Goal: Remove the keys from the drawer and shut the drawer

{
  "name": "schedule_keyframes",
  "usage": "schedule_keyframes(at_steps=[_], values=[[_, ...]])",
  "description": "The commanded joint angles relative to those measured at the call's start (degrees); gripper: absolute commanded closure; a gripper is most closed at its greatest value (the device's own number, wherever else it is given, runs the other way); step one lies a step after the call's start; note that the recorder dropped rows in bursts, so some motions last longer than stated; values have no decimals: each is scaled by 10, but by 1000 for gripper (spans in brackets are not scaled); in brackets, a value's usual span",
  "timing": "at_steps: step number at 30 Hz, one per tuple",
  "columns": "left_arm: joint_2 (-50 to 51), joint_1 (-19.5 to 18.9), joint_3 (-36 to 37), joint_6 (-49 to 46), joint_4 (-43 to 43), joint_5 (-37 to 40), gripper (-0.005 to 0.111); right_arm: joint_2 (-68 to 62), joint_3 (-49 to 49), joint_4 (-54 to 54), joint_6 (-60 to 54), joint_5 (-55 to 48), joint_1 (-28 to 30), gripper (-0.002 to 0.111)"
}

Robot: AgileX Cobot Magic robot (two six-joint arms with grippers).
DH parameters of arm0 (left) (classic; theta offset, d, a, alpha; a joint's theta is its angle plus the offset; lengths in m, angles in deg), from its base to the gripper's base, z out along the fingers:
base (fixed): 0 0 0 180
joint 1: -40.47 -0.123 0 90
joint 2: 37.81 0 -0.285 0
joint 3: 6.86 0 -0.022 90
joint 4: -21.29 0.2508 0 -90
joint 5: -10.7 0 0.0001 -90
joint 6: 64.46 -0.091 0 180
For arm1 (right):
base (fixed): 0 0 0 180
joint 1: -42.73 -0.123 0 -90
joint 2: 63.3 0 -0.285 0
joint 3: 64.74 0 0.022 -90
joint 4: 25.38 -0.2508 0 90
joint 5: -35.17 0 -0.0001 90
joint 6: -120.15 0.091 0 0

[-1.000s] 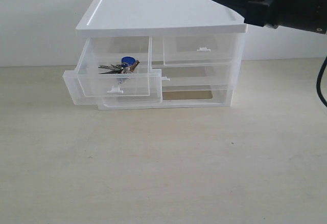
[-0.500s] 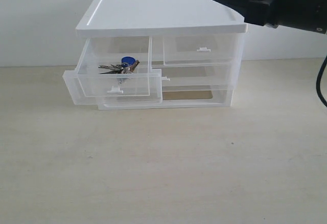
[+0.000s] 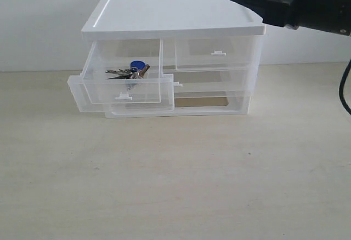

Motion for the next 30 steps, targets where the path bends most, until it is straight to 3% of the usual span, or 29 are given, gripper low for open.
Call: schedule_keyframes(at_steps=[1,16,20,24,28,30], values=[[-2,-8,2,1,-5,2,102,5,-2,-3,1,4,2,108],[-2,-5,2,1,-5,2,102,5,-2,-3,1,1,2,108],[-2,-5,2,1,-5,2,102,5,0,-23,83,131,2,108],[-2,-5,2,1,-5,2,102,5,11,39,108,140,1,108],[-2,-5,2,1,-5,2,102,17,20,64,61,140,-60,108],[-2,-5,2,1,-5,2,102,17,55,104,106,47,-116,108]])
